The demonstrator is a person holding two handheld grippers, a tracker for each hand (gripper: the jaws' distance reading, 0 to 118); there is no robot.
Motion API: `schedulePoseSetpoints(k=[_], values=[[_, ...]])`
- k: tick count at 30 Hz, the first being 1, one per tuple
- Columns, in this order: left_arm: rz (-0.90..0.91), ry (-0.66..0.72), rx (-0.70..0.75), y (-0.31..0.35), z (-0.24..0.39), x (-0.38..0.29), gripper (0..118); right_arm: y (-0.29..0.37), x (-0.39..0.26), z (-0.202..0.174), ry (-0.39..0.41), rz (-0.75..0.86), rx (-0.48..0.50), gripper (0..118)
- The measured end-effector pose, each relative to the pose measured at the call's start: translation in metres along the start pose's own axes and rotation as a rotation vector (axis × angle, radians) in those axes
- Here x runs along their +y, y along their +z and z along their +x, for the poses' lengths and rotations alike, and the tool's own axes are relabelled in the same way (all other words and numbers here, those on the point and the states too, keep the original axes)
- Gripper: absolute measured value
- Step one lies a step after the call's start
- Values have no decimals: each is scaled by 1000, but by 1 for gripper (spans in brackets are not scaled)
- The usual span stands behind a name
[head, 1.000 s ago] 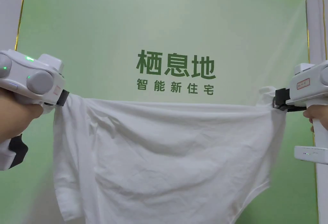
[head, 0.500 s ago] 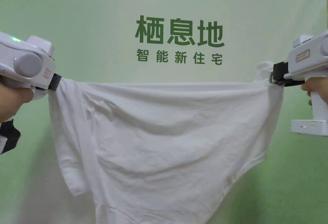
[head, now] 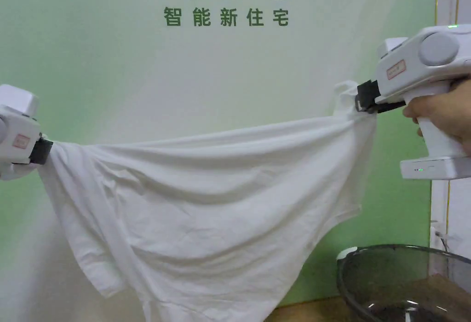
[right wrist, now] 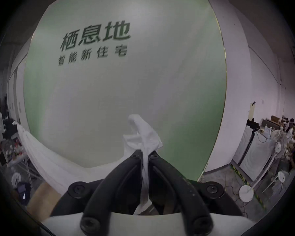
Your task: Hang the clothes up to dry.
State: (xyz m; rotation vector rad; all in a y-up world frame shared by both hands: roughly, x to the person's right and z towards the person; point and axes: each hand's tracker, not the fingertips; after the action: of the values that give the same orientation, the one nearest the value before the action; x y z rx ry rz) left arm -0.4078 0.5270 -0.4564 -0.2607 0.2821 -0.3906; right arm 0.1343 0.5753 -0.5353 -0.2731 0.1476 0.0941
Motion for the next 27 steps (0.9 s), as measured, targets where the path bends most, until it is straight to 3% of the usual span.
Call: schedulePoseSetpoints(k=[7, 13, 17, 21, 27], values=[[-91, -24, -126, 60, 19, -78, 15, 51, -80, 4, 69, -94, 49, 7], [-236, -42, -302, 138, 46, -189, 15, 103, -183, 17, 121, -224, 125, 7], [-392, 49, -410, 176, 66, -270, 15, 130, -267, 24, 110, -351, 191, 7], [-536, 103, -470, 216, 87, -342, 15, 156, -351, 34, 38, -483, 245, 7], [-663, 150, -494, 254, 106, -397, 15, 181, -444, 48, -6, -675, 247, 7]])
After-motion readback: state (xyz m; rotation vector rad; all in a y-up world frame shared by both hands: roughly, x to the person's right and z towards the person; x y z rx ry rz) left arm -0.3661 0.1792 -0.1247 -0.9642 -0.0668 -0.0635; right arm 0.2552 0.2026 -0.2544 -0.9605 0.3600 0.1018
